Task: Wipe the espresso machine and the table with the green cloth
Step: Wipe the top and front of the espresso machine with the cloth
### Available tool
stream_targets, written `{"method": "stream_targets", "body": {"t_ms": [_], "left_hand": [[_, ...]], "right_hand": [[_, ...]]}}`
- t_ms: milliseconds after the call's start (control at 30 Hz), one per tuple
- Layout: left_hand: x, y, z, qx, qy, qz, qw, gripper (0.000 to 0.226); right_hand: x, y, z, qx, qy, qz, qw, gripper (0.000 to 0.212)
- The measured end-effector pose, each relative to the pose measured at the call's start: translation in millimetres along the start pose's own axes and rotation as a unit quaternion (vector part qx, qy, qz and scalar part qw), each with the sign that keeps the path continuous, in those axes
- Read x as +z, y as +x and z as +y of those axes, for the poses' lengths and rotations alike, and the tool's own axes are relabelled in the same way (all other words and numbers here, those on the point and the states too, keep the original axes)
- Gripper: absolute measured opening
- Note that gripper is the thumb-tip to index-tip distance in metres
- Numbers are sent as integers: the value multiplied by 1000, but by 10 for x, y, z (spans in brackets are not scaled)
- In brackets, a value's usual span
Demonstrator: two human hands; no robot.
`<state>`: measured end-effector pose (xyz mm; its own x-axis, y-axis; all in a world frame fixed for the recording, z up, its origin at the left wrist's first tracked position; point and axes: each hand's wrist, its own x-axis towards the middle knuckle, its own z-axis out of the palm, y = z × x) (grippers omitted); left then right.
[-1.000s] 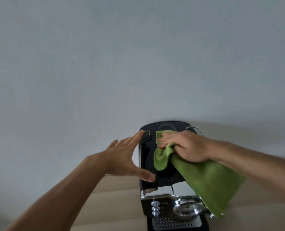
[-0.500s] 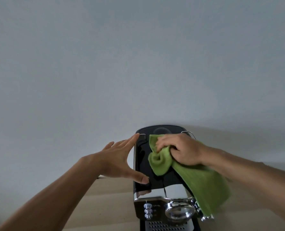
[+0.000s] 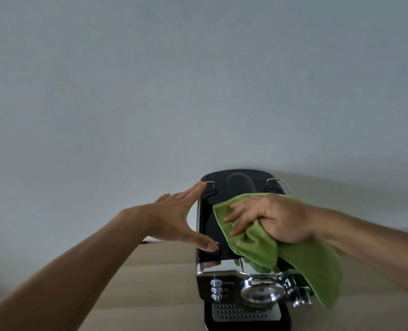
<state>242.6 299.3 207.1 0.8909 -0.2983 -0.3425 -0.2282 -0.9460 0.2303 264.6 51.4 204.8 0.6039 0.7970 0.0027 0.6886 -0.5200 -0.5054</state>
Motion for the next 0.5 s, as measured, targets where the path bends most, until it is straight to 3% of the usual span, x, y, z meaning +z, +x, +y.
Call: {"method": "stream_targets", "body": {"t_ms": [167, 400, 500], "left_hand": [[-83, -2, -36, 4, 11, -33, 999, 132], [-116, -23, 25, -4, 30, -25, 999, 136], [-119, -33, 30, -10, 29, -20, 999, 136]], "right_hand": [[138, 71, -285, -23, -97, -107, 989, 57], [-8, 104, -186, -10, -48, -129, 990, 47], [21, 261, -219, -26, -75, -168, 983, 54]]}}
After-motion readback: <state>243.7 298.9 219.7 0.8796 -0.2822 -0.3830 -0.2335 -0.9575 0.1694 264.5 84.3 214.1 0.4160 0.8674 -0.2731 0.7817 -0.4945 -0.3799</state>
